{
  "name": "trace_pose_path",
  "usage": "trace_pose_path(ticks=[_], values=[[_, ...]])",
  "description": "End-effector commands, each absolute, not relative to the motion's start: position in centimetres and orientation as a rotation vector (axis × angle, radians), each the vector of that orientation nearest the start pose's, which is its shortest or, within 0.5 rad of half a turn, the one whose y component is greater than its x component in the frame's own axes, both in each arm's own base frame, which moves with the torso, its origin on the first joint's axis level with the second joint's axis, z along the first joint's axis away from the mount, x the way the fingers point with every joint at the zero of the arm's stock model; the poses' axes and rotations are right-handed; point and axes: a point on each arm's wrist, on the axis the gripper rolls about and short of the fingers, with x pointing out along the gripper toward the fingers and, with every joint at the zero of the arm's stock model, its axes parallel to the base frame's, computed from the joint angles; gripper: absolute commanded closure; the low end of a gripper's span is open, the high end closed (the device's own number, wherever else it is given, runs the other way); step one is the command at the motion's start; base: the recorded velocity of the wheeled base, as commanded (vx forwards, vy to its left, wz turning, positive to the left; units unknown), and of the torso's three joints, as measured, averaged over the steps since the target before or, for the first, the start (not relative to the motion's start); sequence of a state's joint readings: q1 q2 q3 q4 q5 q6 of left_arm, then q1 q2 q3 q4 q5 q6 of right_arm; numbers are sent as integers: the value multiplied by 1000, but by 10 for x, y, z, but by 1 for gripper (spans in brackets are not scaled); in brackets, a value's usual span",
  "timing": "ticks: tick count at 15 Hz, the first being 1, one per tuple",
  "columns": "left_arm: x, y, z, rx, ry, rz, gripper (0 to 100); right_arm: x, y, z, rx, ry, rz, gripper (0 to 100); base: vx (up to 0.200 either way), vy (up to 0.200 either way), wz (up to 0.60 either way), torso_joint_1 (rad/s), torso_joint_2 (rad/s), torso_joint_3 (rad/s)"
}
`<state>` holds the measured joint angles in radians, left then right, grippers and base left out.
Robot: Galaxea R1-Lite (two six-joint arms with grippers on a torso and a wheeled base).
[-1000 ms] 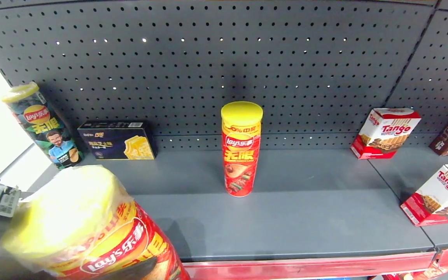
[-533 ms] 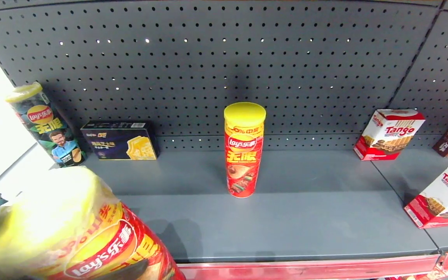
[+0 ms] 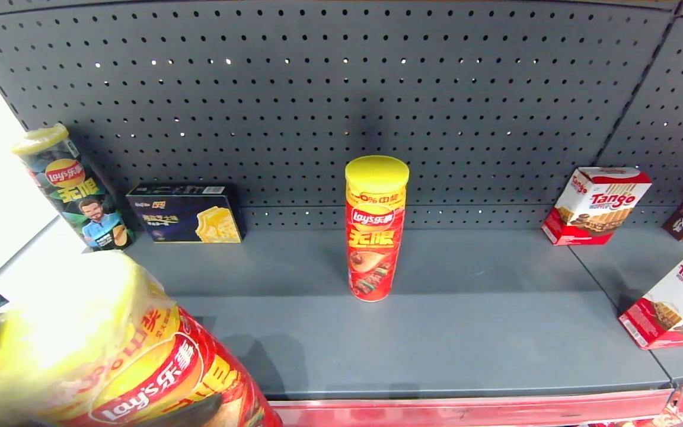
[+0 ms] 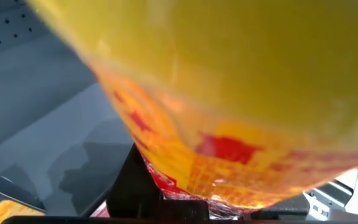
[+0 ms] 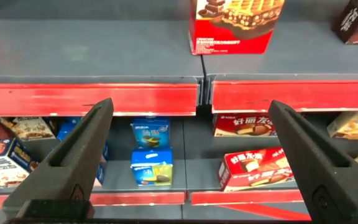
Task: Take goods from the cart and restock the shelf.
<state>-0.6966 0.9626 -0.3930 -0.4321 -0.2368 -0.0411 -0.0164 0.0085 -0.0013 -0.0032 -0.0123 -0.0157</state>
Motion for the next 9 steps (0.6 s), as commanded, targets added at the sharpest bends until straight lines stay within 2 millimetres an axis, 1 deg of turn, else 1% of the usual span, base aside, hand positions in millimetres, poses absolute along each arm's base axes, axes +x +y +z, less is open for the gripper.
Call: trace_pose_path(ticks=[1,2,4,5,6,7,8,9], values=[[87,-80,203,-8,155,-927,100,-20,0,143,12,-38,-11,0,0,0,0,0,0,0],[88,-80,203,-6,157,-923,100,-10,0,158,37,7,27,0,0,0,0,0,0,0],[89,-79,204,-10,151,-914,100,-10,1,164,-9,-4,97,0,0,0,0,0,0,0],[90,-77,205,-9,147,-901,100,-11,1,174,-23,-27,118,0,0,0,0,0,0,0],[90,-77,207,-10,138,-898,100,-7,1,186,-23,-23,126,0,0,0,0,0,0,0],[90,-78,208,-10,137,-898,100,-2,1,189,-25,-8,135,0,0,0,0,0,0,0],[91,-78,208,-10,137,-897,100,4,3,193,-24,13,184,0,0,0,0,0,0,0],[91,-78,208,-10,137,-897,100,5,3,195,-26,17,201,0,0,0,0,0,0,0]])
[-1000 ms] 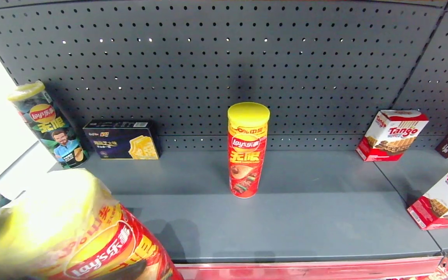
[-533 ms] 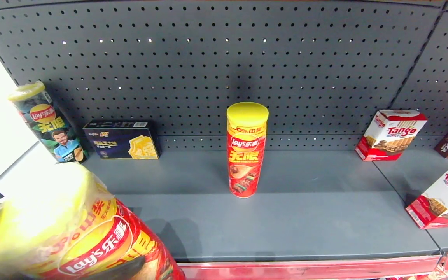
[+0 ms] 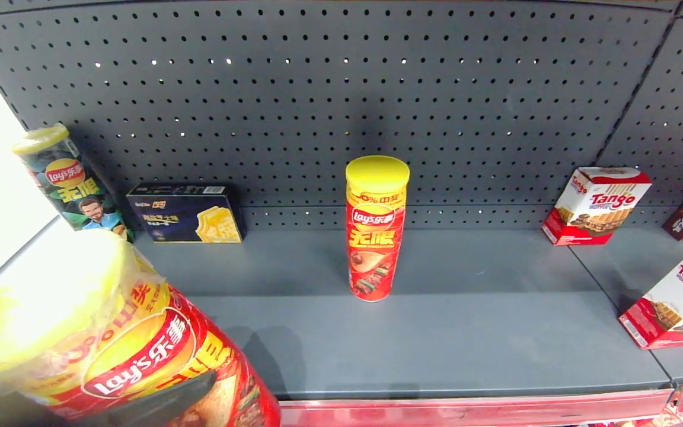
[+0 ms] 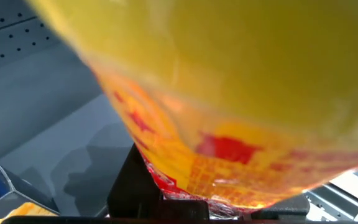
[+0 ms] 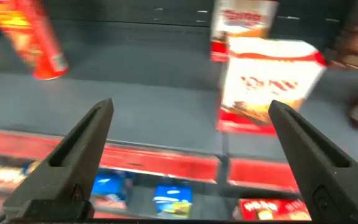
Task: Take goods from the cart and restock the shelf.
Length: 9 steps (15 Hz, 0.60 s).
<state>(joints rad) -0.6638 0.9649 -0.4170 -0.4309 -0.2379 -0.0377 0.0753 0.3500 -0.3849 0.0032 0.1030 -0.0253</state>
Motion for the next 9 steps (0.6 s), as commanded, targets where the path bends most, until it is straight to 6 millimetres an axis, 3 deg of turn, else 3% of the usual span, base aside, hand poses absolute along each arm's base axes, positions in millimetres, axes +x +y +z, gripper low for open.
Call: trace_pose_path(ticks=[1,9], values=[[91,-78,207,-7,141,-897,100,12,4,204,-42,30,242,0,0,0,0,0,0,0],[91,-77,209,-9,133,-888,100,76,20,234,-89,171,390,0,0,0,0,0,0,0]])
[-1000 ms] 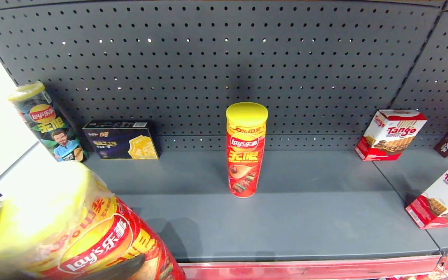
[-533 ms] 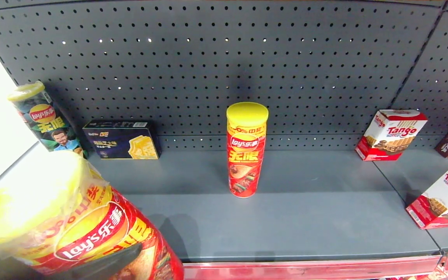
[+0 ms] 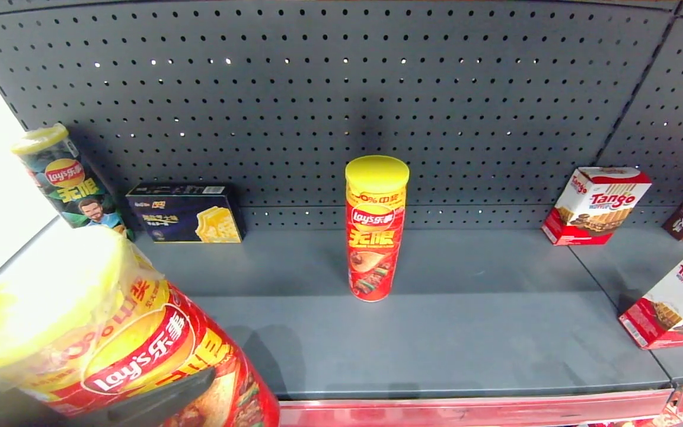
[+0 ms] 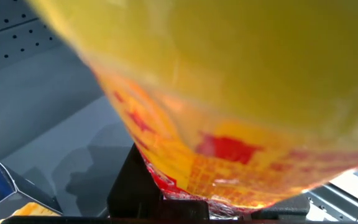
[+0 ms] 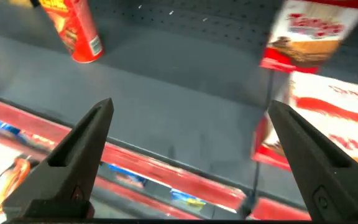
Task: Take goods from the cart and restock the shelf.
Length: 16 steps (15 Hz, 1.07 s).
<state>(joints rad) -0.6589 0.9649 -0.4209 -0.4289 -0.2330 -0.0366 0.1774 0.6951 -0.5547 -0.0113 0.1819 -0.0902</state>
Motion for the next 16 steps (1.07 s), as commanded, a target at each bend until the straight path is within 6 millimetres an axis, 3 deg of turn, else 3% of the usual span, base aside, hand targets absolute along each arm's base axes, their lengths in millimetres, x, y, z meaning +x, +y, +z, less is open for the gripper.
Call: trace_pose_path(ticks=[1,2,5,11,16], values=[[91,-77,209,-9,133,-888,100,82,22,234,-91,177,403,0,0,0,0,0,0,0],[92,-76,210,-10,131,-874,100,101,29,236,-90,159,431,0,0,0,0,0,0,0],[95,-76,213,-12,126,-864,100,136,45,240,-87,102,582,0,0,0,0,0,0,0],[93,-75,213,-13,119,-852,100,171,60,243,-109,46,870,0,0,0,0,0,0,0],[95,-73,216,-15,112,-840,100,224,78,256,-191,-37,1016,0,0,0,0,0,0,0]])
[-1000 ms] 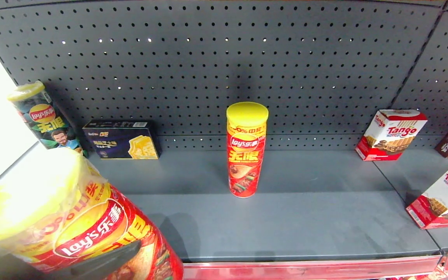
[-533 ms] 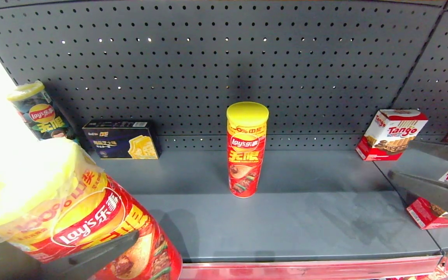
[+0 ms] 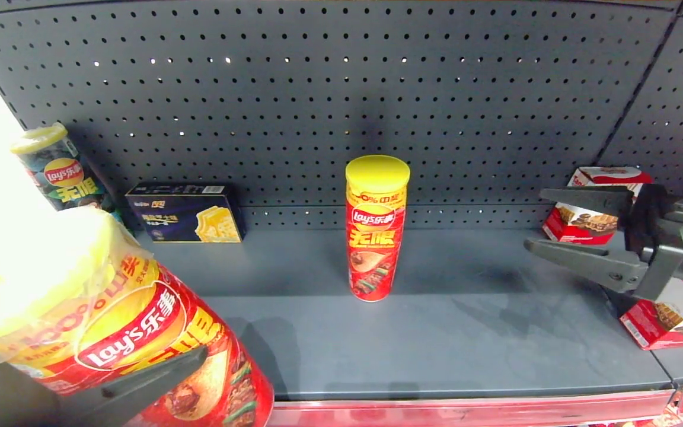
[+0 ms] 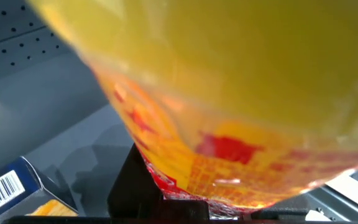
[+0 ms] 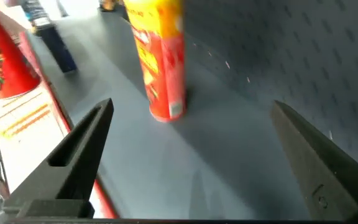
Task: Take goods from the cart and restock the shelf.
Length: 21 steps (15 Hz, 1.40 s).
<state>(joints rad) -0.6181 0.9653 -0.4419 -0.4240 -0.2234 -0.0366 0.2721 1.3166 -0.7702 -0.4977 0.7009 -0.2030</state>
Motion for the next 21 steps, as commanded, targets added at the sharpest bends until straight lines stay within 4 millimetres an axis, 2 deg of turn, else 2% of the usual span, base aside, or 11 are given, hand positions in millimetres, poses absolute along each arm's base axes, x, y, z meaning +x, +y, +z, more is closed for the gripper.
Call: trace_pose_path(ticks=[1,6,9,16,21], values=[[95,-74,216,-16,108,-840,100,231,81,256,-198,-45,1054,0,0,0,0,0,0,0],[96,-74,216,-15,113,-838,100,272,106,255,-214,-81,1167,0,0,0,0,0,0,0],[100,-77,217,-14,121,-839,100,290,120,249,-210,-71,1192,0,0,0,0,0,0,0],[114,-87,225,-14,128,-841,100,305,139,230,-202,-43,1235,0,0,0,0,0,0,0],[116,-83,224,-16,129,-808,100,308,162,219,-195,-20,1296,0,0,0,0,0,0,0]])
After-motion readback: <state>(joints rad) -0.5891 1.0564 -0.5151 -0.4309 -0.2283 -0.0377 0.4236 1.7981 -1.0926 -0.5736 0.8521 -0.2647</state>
